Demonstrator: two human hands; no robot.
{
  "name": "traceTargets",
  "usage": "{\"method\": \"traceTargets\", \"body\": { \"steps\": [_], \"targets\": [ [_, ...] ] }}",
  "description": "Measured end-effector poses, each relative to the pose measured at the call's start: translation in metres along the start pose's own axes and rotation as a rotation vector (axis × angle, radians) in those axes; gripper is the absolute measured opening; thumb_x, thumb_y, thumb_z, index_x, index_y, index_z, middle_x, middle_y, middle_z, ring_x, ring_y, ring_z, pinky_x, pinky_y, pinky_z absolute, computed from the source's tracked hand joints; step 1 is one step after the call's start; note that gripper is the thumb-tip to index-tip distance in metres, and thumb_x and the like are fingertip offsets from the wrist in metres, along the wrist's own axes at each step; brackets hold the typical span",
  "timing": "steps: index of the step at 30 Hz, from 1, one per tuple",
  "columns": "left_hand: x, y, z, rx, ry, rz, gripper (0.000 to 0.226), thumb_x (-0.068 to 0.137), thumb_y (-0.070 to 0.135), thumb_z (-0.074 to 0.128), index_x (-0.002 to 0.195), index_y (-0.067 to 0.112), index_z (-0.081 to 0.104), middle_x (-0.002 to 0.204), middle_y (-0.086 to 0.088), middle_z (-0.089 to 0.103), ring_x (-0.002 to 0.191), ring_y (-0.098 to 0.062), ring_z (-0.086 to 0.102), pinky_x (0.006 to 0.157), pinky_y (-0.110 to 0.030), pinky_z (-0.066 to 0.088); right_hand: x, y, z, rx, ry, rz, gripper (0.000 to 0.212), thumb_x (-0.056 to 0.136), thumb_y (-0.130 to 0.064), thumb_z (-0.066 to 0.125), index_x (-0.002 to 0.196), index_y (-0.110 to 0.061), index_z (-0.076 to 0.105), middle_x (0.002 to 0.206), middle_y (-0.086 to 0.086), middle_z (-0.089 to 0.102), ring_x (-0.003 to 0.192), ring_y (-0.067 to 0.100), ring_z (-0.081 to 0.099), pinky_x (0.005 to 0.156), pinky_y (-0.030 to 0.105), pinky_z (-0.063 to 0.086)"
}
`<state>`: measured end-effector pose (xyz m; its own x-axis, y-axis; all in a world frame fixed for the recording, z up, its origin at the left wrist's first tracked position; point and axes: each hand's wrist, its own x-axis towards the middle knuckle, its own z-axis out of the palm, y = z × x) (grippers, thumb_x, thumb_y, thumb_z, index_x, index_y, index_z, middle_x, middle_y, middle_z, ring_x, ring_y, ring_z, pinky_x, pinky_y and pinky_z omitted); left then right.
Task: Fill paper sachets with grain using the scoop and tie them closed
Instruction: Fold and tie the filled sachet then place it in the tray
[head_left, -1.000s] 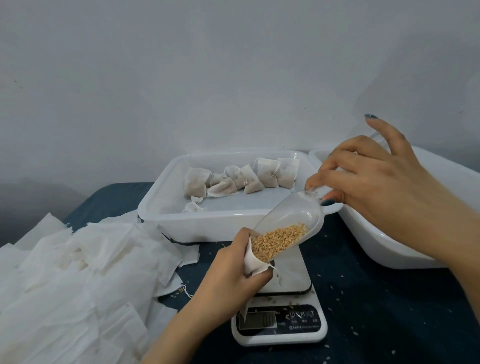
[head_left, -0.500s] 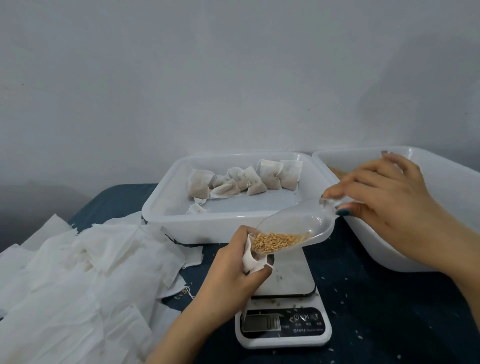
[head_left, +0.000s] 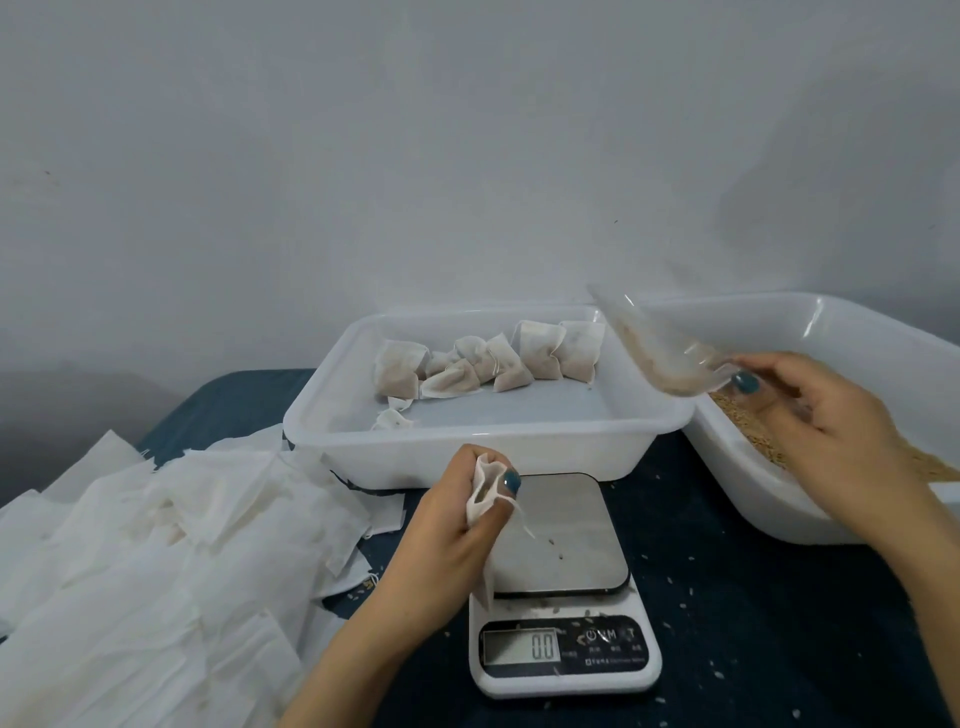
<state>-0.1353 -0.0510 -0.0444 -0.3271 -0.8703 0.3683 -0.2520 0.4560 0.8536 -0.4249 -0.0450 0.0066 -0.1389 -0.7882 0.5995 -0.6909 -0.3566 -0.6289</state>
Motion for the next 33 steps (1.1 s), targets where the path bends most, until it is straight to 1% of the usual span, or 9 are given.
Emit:
{"method": "traceTargets", "body": {
  "steps": [5,7,10,12,15,20,23,29,33],
  "targets": [
    [0.005,-0.001,-0.01,0.082,0.007,0.04,0.027,0.102,0.031,0.033,0.082,0.04,0.05,0.074,0.01,0.047,0.068,-0.004,0.043,0.064,-0.016,0.037,0.021,0.044,-0.011,-0.516,0.102,0.273,0.029,0.099,-0.037,0.051,0.115,-0.02,0.068,0.107,0.006,0.068,0.081,0.02,0.049,0.064,0.031,0.034],
    [0.007,-0.004,-0.014,0.202,0.041,0.088,0.03,0.103,0.035,0.032,0.084,0.042,0.053,0.086,0.017,0.05,0.084,-0.006,0.048,0.077,-0.017,0.036,0.027,0.057,-0.013,-0.607,0.04,0.365,0.03,0.1,-0.034,0.052,0.113,-0.013,0.07,0.105,0.013,0.069,0.078,0.024,0.048,0.063,0.033,0.033],
    [0.009,-0.007,-0.02,0.358,0.096,0.049,0.029,0.096,0.042,0.035,0.092,0.043,0.064,0.099,0.021,0.039,0.109,-0.001,0.037,0.09,-0.01,0.027,0.03,0.068,-0.014,-0.706,-0.143,0.494,0.034,0.101,-0.035,0.051,0.099,-0.008,0.072,0.079,0.01,0.065,0.066,0.025,0.05,0.056,0.031,0.032],
    [0.01,-0.005,-0.023,0.36,0.091,0.034,0.034,0.096,0.021,0.043,0.096,0.047,0.066,0.098,0.015,0.037,0.103,-0.001,0.039,0.085,-0.006,0.03,0.029,0.068,-0.013,-0.743,-0.223,0.537,0.032,0.101,-0.038,0.05,0.098,-0.014,0.073,0.073,0.003,0.059,0.063,0.021,0.047,0.054,0.03,0.033],
    [0.012,-0.002,-0.025,0.314,0.091,0.046,0.057,0.095,-0.005,0.047,0.105,0.046,0.071,0.093,0.008,0.045,0.094,-0.007,0.049,0.079,-0.007,0.036,0.027,0.059,-0.01,-0.799,-0.231,0.546,0.03,0.1,-0.039,0.049,0.105,-0.019,0.071,0.084,0.004,0.061,0.072,0.025,0.049,0.058,0.031,0.039],
    [0.022,0.007,-0.018,0.259,0.245,0.128,0.029,0.092,0.011,0.065,0.11,0.032,0.075,0.083,0.009,0.058,0.083,-0.001,0.056,0.072,-0.006,0.04,0.017,0.031,0.005,-0.812,0.048,0.257,0.036,0.095,-0.027,0.057,0.126,-0.009,0.06,0.117,0.021,0.06,0.104,0.041,0.052,0.076,0.043,0.043],
    [0.029,0.009,-0.011,0.093,0.221,0.089,0.022,0.093,0.021,0.065,0.106,0.035,0.076,0.086,0.014,0.068,0.082,0.001,0.061,0.073,-0.01,0.044,0.007,0.004,0.024,-0.639,0.192,-0.032,0.032,0.09,-0.018,0.057,0.119,-0.007,0.063,0.111,0.016,0.063,0.101,0.035,0.05,0.076,0.043,0.042],
    [0.034,-0.005,0.026,-0.084,0.076,-0.111,0.027,0.096,0.012,0.063,0.101,0.035,0.077,0.098,0.002,0.077,0.096,-0.026,0.07,0.088,-0.044,0.058,-0.02,-0.02,0.074,-0.371,0.045,-0.184,0.023,0.087,-0.017,0.063,0.111,-0.02,0.062,0.101,-0.008,0.061,0.091,0.01,0.049,0.069,0.026,0.037],
    [0.025,-0.023,0.022,0.076,0.08,-0.119,0.03,0.098,0.009,0.058,0.106,0.032,0.076,0.089,0.021,0.073,0.081,-0.001,0.068,0.069,-0.015,0.053,-0.035,-0.003,0.085,-0.386,-0.044,-0.19,0.022,0.086,-0.014,0.066,0.107,-0.021,0.063,0.1,-0.009,0.062,0.09,0.006,0.046,0.061,0.014,0.029]
  ]
}}
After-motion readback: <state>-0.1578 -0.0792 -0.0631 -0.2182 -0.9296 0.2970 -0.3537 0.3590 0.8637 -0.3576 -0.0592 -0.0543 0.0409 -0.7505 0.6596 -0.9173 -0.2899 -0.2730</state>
